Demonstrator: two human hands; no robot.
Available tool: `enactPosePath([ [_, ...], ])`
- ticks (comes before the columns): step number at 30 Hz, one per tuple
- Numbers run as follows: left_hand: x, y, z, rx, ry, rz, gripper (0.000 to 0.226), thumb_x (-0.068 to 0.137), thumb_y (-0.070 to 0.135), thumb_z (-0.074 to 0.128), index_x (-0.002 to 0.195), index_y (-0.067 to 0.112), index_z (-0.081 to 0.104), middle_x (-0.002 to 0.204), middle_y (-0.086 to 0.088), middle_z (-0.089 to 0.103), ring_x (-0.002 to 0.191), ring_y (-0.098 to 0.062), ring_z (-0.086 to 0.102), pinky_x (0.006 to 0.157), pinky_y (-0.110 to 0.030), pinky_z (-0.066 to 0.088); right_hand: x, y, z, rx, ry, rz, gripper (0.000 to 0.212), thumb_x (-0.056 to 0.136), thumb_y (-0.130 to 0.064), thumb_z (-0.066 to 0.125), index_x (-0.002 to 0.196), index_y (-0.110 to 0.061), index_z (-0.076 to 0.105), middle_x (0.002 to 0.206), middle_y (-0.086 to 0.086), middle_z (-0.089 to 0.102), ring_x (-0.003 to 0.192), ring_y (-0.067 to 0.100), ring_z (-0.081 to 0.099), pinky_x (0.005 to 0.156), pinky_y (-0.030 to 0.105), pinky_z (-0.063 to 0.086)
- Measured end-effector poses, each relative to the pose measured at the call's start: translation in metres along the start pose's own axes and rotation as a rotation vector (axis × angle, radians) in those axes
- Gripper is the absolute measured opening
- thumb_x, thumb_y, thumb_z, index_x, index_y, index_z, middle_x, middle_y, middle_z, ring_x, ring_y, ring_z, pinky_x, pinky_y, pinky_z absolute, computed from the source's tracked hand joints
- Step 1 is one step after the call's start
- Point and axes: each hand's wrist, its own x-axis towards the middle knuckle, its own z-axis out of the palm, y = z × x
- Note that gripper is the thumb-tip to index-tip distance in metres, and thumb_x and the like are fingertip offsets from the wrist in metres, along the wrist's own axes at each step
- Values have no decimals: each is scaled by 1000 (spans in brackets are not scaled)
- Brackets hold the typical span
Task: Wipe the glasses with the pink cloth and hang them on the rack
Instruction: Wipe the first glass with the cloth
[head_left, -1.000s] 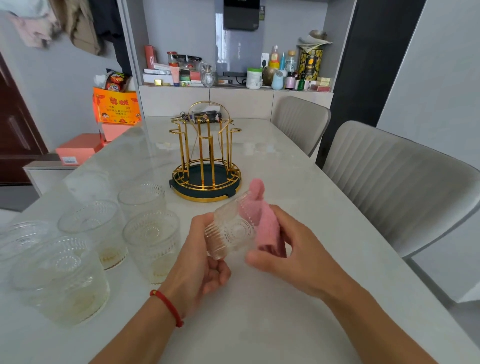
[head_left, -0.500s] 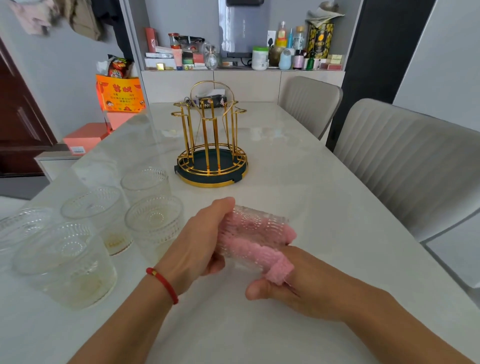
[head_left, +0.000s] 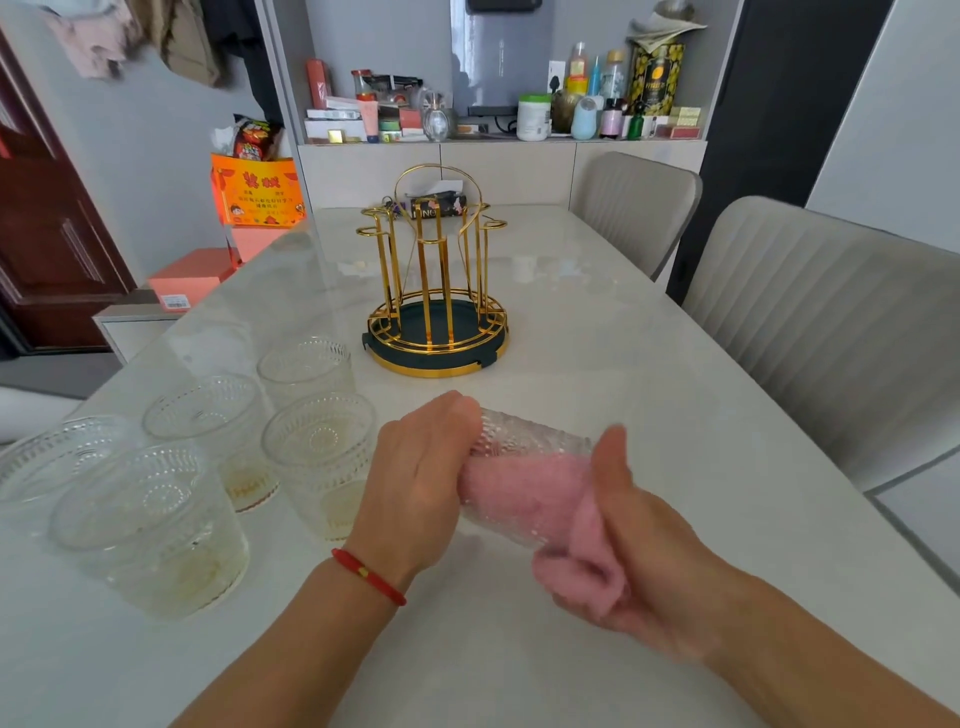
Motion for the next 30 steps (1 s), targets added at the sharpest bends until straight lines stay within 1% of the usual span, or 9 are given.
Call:
enactPosePath([
  [4, 0, 4, 8, 33, -24, 107, 42, 96, 46, 29, 88, 14, 56, 66, -10, 47, 59, -21, 46, 52, -40, 35, 0, -18, -8, -86, 92, 22, 109, 61, -98, 30, 90, -4, 76, 43, 7, 39, 32, 14, 37, 38, 18, 30],
  [6, 3, 11, 14, -146, -113, -153, 31, 95, 43, 37, 99, 22, 60, 69, -6, 51, 59, -16, 44, 52, -32, 34, -2, -21, -13, -405, 164, -85, 114, 66, -101, 24, 75, 2, 73, 42, 4, 54, 35, 15, 52, 42, 18, 36],
  [9, 6, 19, 11, -337, -223, -640, 44, 97, 56, 46, 104, 18, 67, 68, -8, 53, 46, -15, 43, 42, -17, 33, -3, -21, -7, -705, 192, -218, 69, 85, -85, 18, 97, -48, 75, 49, -12, 59, 47, 1, 58, 56, 11, 44],
  [11, 8, 23, 11, -278, -188, -701, 47, 101, 55, 39, 91, 18, 65, 63, -10, 52, 42, -17, 42, 43, -16, 33, -2, -13, -5, -835, 220, -238, 70, 84, -86, 7, 78, -55, 69, 49, -9, 58, 54, -3, 59, 64, 7, 40],
  [15, 10, 17, 16, -133, 15, -445, 37, 90, 45, 41, 78, 25, 70, 83, -9, 70, 67, -21, 62, 50, -29, 46, 7, -1, 5, -553, 323, -167, 96, 68, -99, 14, 49, -19, 62, 54, 6, 66, 47, 0, 57, 51, 6, 39],
  [18, 7, 3, 14, -51, 128, -102, 43, 91, 41, 35, 82, 23, 73, 78, 6, 68, 71, -16, 61, 52, -33, 45, 8, 0, 3, -42, 287, 86, 119, 60, -97, 26, 95, 10, 64, 44, 7, 54, 32, 8, 43, 33, 15, 26],
  [22, 5, -2, 12, 4, 137, 271, 50, 101, 35, 29, 106, 14, 74, 96, 9, 71, 91, -16, 66, 71, -35, 51, 7, -14, 4, 542, 158, 130, 92, 63, -90, 44, 110, -12, 58, 44, 1, 46, 26, 6, 37, 26, 12, 21],
  [26, 4, 9, 9, -231, -117, -278, 43, 89, 44, 39, 109, 31, 74, 87, 10, 65, 73, -13, 57, 54, -22, 45, 3, -16, -6, -293, 314, 54, 97, 64, -96, 15, 55, -11, 61, 39, 1, 46, 31, 11, 39, 36, 19, 31],
  [30, 3, 22, 7, -233, -165, -707, 44, 102, 50, 40, 95, 27, 76, 59, -7, 54, 42, -19, 41, 41, -15, 30, 1, -6, -1, -723, 212, -175, 94, 81, -83, 15, 50, -4, 57, 46, -1, 57, 45, -1, 57, 56, 5, 44],
])
